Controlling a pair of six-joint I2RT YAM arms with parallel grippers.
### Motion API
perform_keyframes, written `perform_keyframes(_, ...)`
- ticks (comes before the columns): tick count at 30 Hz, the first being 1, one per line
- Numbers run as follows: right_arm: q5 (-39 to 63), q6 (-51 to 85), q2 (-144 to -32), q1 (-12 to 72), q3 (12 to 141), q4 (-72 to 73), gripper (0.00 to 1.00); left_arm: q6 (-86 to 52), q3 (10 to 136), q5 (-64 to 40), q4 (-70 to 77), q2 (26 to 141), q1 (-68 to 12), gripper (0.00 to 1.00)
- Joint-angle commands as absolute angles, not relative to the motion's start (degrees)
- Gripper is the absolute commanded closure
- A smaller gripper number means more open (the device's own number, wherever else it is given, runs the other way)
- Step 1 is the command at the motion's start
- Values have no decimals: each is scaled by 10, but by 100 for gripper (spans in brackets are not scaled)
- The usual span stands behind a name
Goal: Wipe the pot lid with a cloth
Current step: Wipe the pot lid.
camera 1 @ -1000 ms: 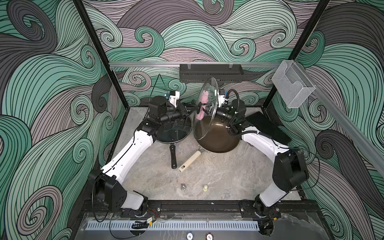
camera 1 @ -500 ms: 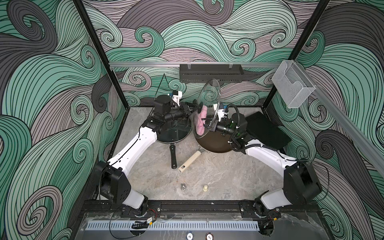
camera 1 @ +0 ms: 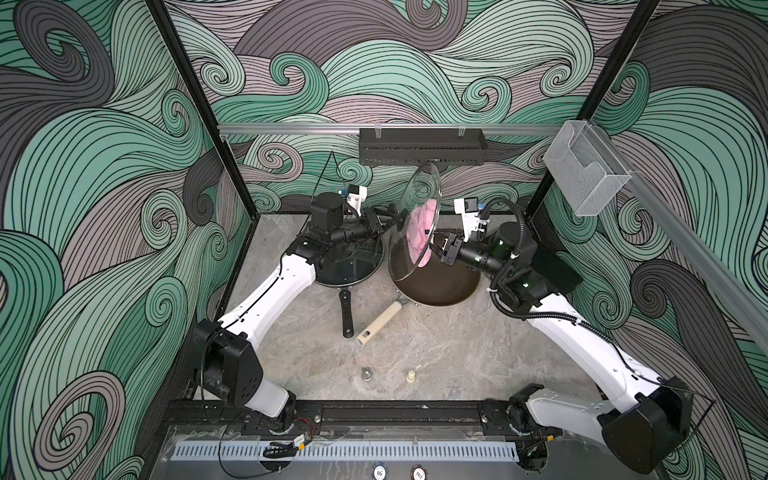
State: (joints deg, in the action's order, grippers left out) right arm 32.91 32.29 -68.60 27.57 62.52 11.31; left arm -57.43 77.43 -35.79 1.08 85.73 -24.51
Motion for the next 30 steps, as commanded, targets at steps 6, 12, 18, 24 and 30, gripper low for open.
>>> perform_keyframes(6, 338, 279, -736, 258, 700, 120, 100, -579, 790, -423, 94, 799, -253, 100)
perform_keyframes(12, 345, 283, -797, 243, 747, 129, 100, -599, 796, -454, 111, 795, -254, 100)
perform_keyframes(18, 350, 284, -853, 236, 790, 133, 100, -606, 805, -471, 115, 791, -254, 100)
perform_keyframes(24, 343, 288, -894, 236, 800, 141, 100, -613, 828, -483, 122, 800, -253, 100)
perform_keyframes(30, 343, 313, -920, 236, 782, 155, 100, -612, 856, -481, 125, 811, -253, 100)
